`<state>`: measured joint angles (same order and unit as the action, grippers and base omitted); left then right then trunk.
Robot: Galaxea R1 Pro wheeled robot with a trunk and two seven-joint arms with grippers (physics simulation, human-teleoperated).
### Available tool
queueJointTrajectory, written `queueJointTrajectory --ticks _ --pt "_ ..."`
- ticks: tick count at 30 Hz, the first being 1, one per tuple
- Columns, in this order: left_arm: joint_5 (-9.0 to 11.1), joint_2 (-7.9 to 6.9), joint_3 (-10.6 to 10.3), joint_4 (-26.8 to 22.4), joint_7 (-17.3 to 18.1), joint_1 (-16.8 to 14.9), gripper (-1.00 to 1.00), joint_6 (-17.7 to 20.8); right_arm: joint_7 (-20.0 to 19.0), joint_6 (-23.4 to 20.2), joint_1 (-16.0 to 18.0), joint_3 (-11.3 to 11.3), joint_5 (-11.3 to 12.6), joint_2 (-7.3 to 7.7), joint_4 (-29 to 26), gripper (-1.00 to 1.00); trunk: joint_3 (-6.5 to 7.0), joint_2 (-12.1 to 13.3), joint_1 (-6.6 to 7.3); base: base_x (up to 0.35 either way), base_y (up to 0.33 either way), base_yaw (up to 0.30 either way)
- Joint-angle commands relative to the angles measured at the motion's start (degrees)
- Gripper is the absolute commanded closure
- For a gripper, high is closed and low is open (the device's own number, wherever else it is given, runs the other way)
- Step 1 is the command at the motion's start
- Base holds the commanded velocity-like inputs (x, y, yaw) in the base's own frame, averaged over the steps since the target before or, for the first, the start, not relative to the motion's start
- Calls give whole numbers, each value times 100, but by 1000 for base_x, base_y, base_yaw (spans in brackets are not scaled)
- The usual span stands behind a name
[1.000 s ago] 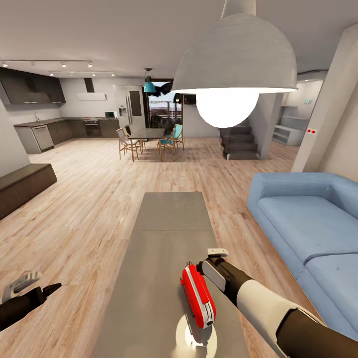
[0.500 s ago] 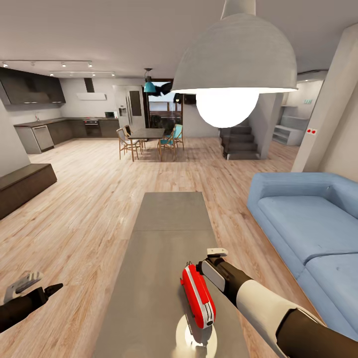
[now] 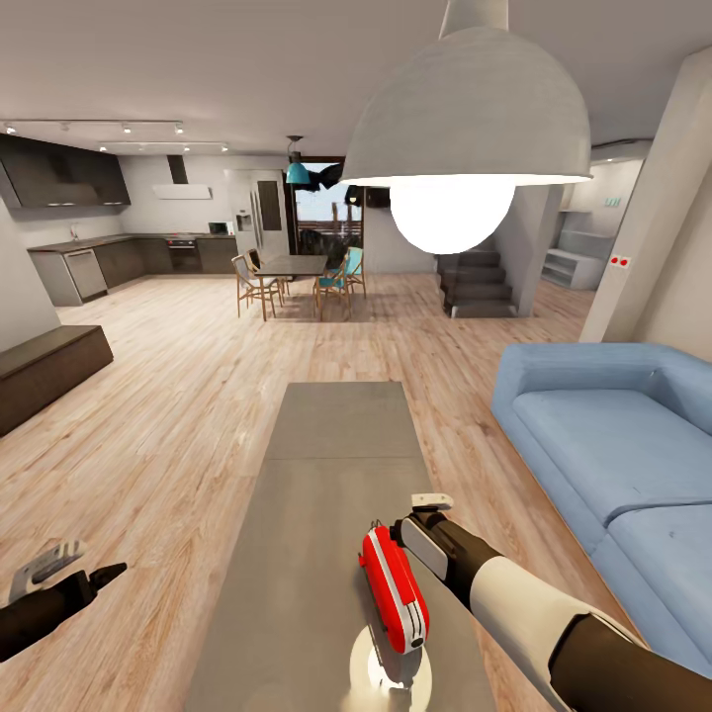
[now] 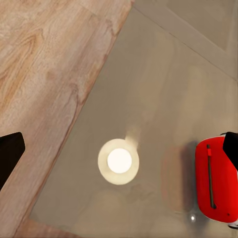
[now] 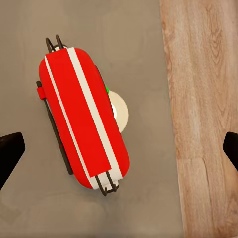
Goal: Turn on the radio receiver that's on the table in the living room.
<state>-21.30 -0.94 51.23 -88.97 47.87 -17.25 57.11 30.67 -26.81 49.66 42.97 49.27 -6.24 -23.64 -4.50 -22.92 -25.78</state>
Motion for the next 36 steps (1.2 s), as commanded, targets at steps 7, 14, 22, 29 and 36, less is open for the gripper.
queueJointTrajectory --ticks 7,14,22,29,36 --pt "-6 39 31 37 3 -2 -100 -7 0 0 0 2 4 0 0 -100 0 0 0 0 148 0" --pt "-9 87 28 38 3 1 -100 -7 0 0 0 9 4 0 0 -100 0 0 0 0 332 0" --pt "-15 136 23 38 -2 2 -100 -16 0 0 1 10 4 0 8 -100 0 0 0 0 334 0" --pt "-15 138 20 38 -5 1 -100 -16 0 0 1 10 4 0 9 -100 0 0 0 0 334 0" --pt "-15 139 19 41 -5 2 -100 -16 0 0 0 2 4 0 9 -100 0 0 0 0 334 0"
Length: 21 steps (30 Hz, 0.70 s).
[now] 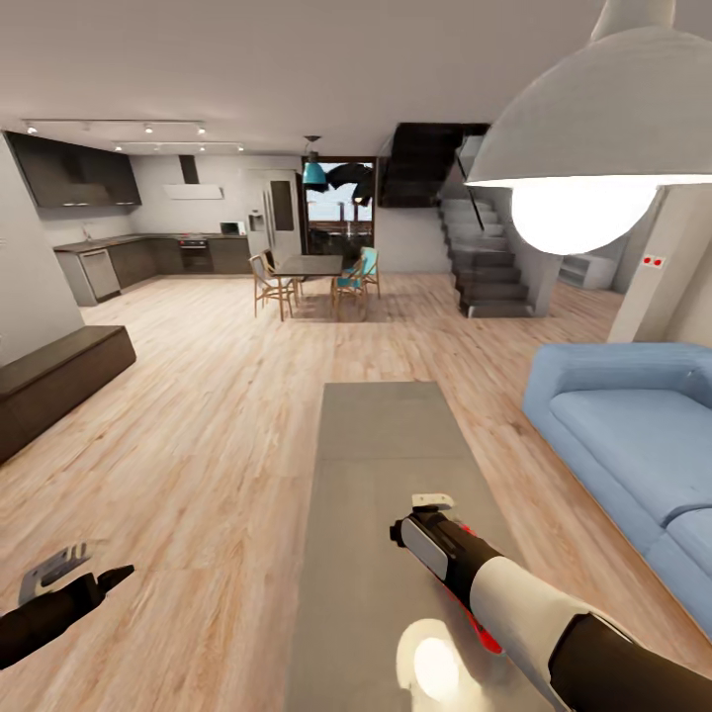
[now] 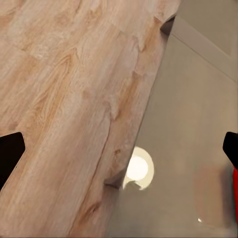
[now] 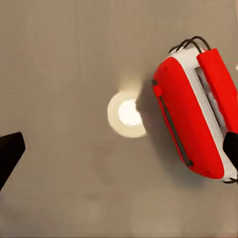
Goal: Turn on the radio receiver that's on the table in the living room.
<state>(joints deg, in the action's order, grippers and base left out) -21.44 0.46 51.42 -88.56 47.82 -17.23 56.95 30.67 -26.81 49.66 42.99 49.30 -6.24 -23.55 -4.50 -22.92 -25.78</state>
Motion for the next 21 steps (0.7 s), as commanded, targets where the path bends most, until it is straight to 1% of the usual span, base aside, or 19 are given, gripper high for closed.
queueJointTrajectory --ticks 1,9,21 --pt "0 -1 0 3 0 0 -100 0 0 0 0 -1 0 0 0 -100 0 0 0 0 334 0" --pt "0 -2 -5 6 0 -1 -100 0 0 0 0 -1 0 0 0 -100 0 0 0 -11 334 0" --pt "-8 48 -18 32 -1 -2 -100 -27 0 0 0 -3 0 0 0 -100 0 0 0 -81 334 0"
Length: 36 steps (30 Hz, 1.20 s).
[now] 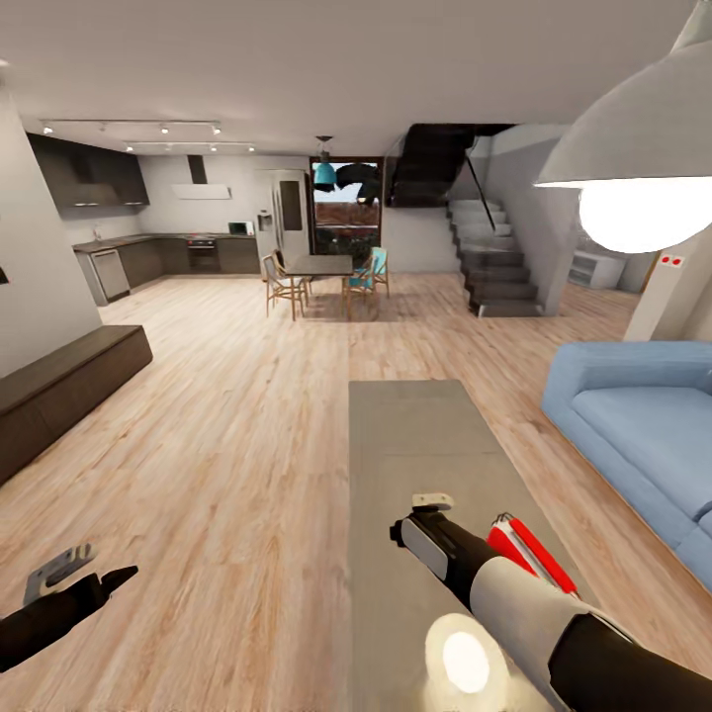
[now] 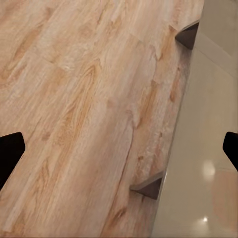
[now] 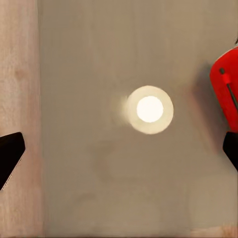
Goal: Turn on the radio receiver that's on the table in the living room.
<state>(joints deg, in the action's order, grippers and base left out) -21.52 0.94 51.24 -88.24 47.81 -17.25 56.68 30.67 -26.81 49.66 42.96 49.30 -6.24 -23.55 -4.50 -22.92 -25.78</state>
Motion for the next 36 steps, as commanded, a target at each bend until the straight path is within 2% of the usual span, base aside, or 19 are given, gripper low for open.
queueJointTrajectory --ticks 1,10,14,19,21,22,23,24,26,29,32,36 --pt "-1 1 0 0 0 1 -100 -6 -2 0 0 1 0 0 0 -100 0 0 0 -102 334 0" --pt "-2 60 -9 1 0 2 -100 -35 0 0 0 2 0 0 5 -100 0 0 0 -108 334 0" --pt "-2 70 -87 14 -4 2 -100 -42 0 0 0 7 0 0 8 -100 0 0 0 -141 306 0" --pt "-63 73 -169 64 -23 2 -100 -47 3 0 0 11 9 0 10 -100 0 0 0 -61 88 0" --pt "-236 73 -177 97 -33 2 -100 -49 9 -4 0 11 13 3 17 -100 0 0 0 -12 17 0" --pt "-494 73 -181 148 -35 2 -100 -54 20 -6 0 11 15 8 25 -100 0 0 0 -7 10 0" --pt "-914 73 -221 190 -29 1 -100 -57 74 -7 0 11 15 16 39 -100 0 0 0 -3 5 0" --pt "-1060 73 -254 194 -25 1 -100 -60 122 -8 0 11 10 20 44 -100 0 0 0 -3 4 0" --pt "-1506 73 -387 216 -17 2 -100 -79 425 -8 0 7 -2 45 59 -100 0 0 0 -1 2 0" --pt "-1674 73 -446 245 -14 2 -100 -211 781 -9 0 3 -7 76 67 -100 0 0 0 0 0 0" --pt "-1714 73 -461 259 -5 1 -100 -480 931 -5 0 3 -8 87 75 -100 0 0 0 0 0 0" --pt "-1747 65 -434 233 -7 -1 -100 -624 1088 5 -8 -2 -5 209 100 -100 0 0 0 0 0 0"
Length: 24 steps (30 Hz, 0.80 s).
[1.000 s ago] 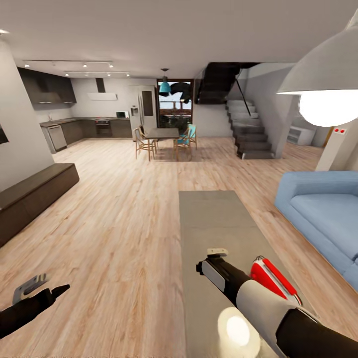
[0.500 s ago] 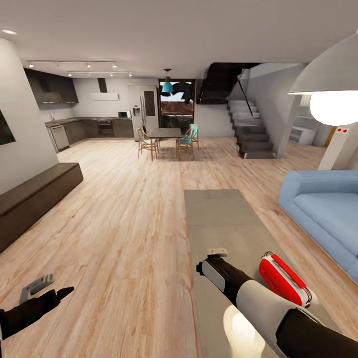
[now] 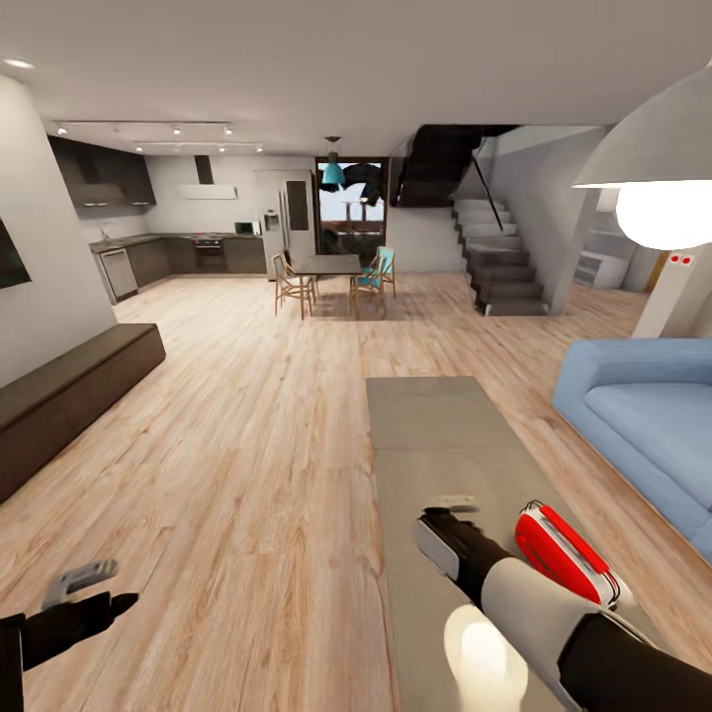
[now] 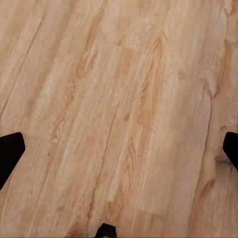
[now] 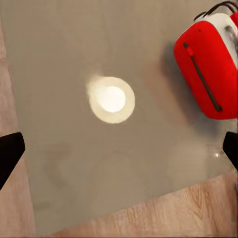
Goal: Turn on the radio receiver that's on the table in the living room.
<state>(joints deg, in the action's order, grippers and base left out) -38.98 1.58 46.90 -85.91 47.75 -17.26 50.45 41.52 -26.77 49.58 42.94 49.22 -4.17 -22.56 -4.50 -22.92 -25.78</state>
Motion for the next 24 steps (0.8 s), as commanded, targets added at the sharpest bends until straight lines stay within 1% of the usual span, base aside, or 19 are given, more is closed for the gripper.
queueJointTrajectory --ticks 1,2,3,5,6,7,9,10,11,13,14,15,16,17,18,21,22,23,24 --pt "-9 -3 19 -1 -4 0 -100 -13 157 16 -8 -2 5 29 7 -100 0 0 0 0 0 0" --pt "-17 -5 52 3 -10 -2 -100 -21 399 33 -17 -3 8 48 18 -100 0 0 0 0 0 0" --pt "-20 -6 76 5 -12 -1 -100 -24 548 41 -22 -3 11 55 22 -100 0 0 0 0 0 0" --pt "-34 -3 197 18 -16 1 -100 -66 1203 73 -52 -8 32 71 33 -100 0 0 0 0 0 0" --pt "-37 -3 232 21 -17 0 -100 -98 1354 84 -66 -9 36 74 35 -100 0 0 0 0 0 0" --pt "-42 1 306 29 -15 1 -100 -198 1606 116 -105 -11 42 77 37 -100 0 0 0 0 0 0" --pt "-47 34 493 69 -13 4 -100 -499 1903 201 -220 -12 42 96 39 -100 0 0 0 0 0 0" --pt "-52 68 619 98 -12 7 -100 -662 1978 240 -284 -13 39 130 40 -100 0 0 0 0 0 0" --pt "-210 185 1000 136 -10 10 -100 -1010 2054 292 -432 -13 39 303 41 -100 0 0 0 0 0 0" --pt "-559 302 1280 142 -1 11 -100 -1283 2071 316 -535 -13 43 462 41 -100 0 0 0 0 0 0" --pt "-757 390 1423 140 3 11 -100 -1488 2069 356 -589 -13 47 578 41 -100 0 0 0 0 0 0" --pt "-905 481 1573 135 8 11 -100 -1703 2067 412 -643 -13 49 695 41 -100 0 0 0 0 0 0" --pt "-1001 563 1723 129 10 12 -100 -1893 2065 478 -692 -13 52 785 41 -100 0 0 0 0 0 0" --pt "-1063 644 1866 127 12 12 -100 -2052 2066 551 -749 -13 55 853 41 -100 0 0 0 0 0 0" --pt "-1085 682 1931 127 13 12 -100 -2122 2067 584 -786 -13 54 882 41 -100 0 0 0 0 0 0" --pt "-1158 840 2251 140 15 12 -100 -2478 2079 841 -1088 -13 19 985 41 -100 0 0 0 0 0 0" --pt "-1174 842 2441 148 15 12 -100 -2702 2100 1122 -1307 -13 8 1016 41 -100 0 0 0 0 0 0" --pt "-1177 842 2528 149 15 12 -100 -2788 2109 1261 -1406 -13 2 1026 41 -100 0 0 0 0 0 0" --pt "-1179 842 2568 148 15 12 -100 -2825 2112 1324 -1454 -13 -1 1031 41 -100 0 0 0 0 0 0"
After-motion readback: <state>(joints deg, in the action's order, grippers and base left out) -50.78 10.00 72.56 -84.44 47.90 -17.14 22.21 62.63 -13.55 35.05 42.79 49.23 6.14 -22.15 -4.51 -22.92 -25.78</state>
